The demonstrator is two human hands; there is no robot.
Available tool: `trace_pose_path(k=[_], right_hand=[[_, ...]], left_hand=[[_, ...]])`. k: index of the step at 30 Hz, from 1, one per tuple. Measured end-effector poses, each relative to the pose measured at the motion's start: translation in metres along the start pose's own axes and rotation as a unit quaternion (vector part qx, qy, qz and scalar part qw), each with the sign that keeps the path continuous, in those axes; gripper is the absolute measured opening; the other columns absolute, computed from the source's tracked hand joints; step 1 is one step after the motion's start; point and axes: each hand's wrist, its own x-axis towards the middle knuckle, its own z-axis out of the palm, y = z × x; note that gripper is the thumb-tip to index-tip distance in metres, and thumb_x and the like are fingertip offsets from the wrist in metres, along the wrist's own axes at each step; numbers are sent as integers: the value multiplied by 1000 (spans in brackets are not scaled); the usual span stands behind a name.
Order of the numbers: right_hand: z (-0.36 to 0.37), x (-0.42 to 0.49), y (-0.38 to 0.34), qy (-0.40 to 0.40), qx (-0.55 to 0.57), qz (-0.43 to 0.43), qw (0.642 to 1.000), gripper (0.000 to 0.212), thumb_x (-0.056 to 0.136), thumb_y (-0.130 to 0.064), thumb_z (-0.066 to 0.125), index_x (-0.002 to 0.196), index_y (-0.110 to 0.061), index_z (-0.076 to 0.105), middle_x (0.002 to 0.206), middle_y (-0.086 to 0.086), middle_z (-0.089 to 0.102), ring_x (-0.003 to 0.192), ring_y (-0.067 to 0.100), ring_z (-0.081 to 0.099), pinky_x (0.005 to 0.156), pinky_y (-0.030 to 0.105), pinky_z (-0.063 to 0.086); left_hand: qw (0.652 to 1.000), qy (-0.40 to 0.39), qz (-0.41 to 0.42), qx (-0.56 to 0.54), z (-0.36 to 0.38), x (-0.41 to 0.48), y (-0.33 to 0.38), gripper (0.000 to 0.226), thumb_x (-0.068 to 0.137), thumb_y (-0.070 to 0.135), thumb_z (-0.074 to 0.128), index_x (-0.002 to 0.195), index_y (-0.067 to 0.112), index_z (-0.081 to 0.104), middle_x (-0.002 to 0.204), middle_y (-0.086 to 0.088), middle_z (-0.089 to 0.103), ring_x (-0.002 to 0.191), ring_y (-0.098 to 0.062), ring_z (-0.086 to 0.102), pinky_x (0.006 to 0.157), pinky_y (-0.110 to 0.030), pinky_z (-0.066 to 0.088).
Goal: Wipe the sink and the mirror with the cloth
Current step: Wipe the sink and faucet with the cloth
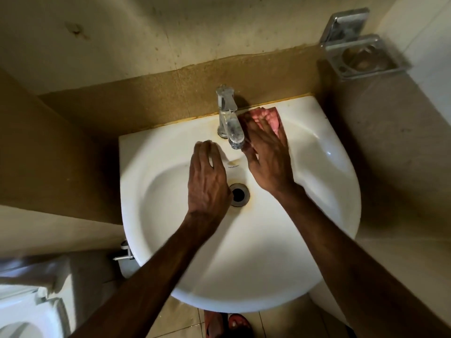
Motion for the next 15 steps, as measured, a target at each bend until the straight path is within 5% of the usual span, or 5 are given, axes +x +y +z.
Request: trace_pose_path(k=[8, 12, 15], right_hand=[[8, -56, -22, -20, 104, -28, 994, 45, 108, -16, 54, 153, -21, 52, 162, -3, 46, 158, 17, 29, 124, 56, 31], [15, -53, -31, 21, 83, -41, 995, 43, 108, -14, 50, 151, -17, 55, 161, -1, 46, 157, 21, 33, 122, 61, 32], [26, -50, -52, 12, 37, -88, 995, 46, 106, -12, 48, 151, -17, 55, 163, -2, 44, 157, 19, 32, 125, 58, 27]], left_hand=[[999, -6, 45, -28, -13, 9, -21, 79, 69, -10, 56, 146, 7, 48, 146, -13, 52, 138, -30, 48, 117, -35, 40], [992, 4, 43, -115, -26, 22, -39, 73, 66, -11, 55, 132, 19, 63, 127, -4, 64, 117, -25, 62, 93, -32, 54], [982, 51, 25, -183, -34, 32, -49, 46, 72, 6, 53, 111, 17, 74, 108, -3, 75, 99, -21, 67, 80, -13, 41]])
